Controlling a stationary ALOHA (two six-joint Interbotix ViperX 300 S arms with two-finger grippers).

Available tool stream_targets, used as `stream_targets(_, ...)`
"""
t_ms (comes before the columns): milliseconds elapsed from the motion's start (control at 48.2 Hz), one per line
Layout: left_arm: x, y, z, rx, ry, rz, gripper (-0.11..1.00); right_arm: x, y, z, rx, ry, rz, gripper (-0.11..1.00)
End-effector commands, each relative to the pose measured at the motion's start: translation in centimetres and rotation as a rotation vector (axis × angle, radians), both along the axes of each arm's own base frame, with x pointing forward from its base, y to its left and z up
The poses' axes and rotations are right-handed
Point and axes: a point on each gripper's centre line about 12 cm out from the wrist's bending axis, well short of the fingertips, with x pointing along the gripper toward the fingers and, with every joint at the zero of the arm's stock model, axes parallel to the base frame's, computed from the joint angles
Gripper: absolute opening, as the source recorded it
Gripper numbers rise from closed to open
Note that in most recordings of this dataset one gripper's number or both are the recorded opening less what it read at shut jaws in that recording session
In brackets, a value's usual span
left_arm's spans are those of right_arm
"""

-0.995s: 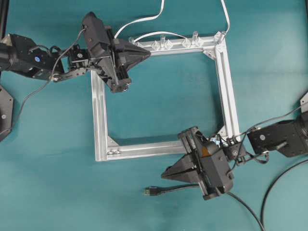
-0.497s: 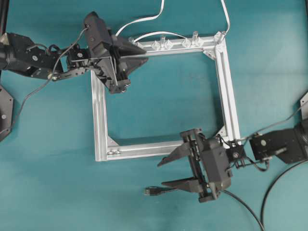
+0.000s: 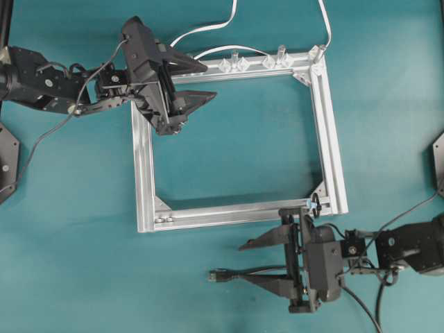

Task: Insert the wire through the string loop located on the right side.

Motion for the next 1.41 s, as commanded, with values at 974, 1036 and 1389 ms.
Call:
stream_targets(974,0.3,-0.3,1.2,0.005,-0.039,-0.009,0.69,1.8,3.2,-4.4,-0.023,0.079,0.043,0.68)
stream_targets(1036,0.4,-0.3,1.2,0.005,-0.039,-0.01,0.69,1.8,3.1,-4.6,-0.027,0.082,0.041,0.68)
stream_targets(1389,0.6,-1.0,1.2,0.005,-0.039,-0.029,0.69,1.5,2.4,-5.6,-0.036,0.11,0.025,0.67)
